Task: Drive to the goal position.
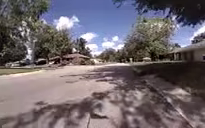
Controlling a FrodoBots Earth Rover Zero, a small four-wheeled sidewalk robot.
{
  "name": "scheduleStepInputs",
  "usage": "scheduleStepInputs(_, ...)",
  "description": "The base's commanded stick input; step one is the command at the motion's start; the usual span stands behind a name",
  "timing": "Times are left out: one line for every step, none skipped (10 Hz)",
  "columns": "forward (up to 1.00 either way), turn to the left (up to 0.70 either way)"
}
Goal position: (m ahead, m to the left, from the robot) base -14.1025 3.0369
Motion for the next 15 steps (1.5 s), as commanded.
scheduleStepInputs(0.0, 0.85)
scheduleStepInputs(0.0, 0.85)
scheduleStepInputs(0.0, 0.85)
scheduleStepInputs(0.0, 0.85)
scheduleStepInputs(0.0, 0.85)
scheduleStepInputs(0.0, 0.85)
scheduleStepInputs(0.0, 0.85)
scheduleStepInputs(0.0, 0.85)
scheduleStepInputs(0.0, 0.85)
scheduleStepInputs(0.0, 0.85)
scheduleStepInputs(0.0, 0.85)
scheduleStepInputs(0.0, 0.85)
scheduleStepInputs(0.0, 0.85)
scheduleStepInputs(0.0, 0.85)
scheduleStepInputs(0.0, 0.85)
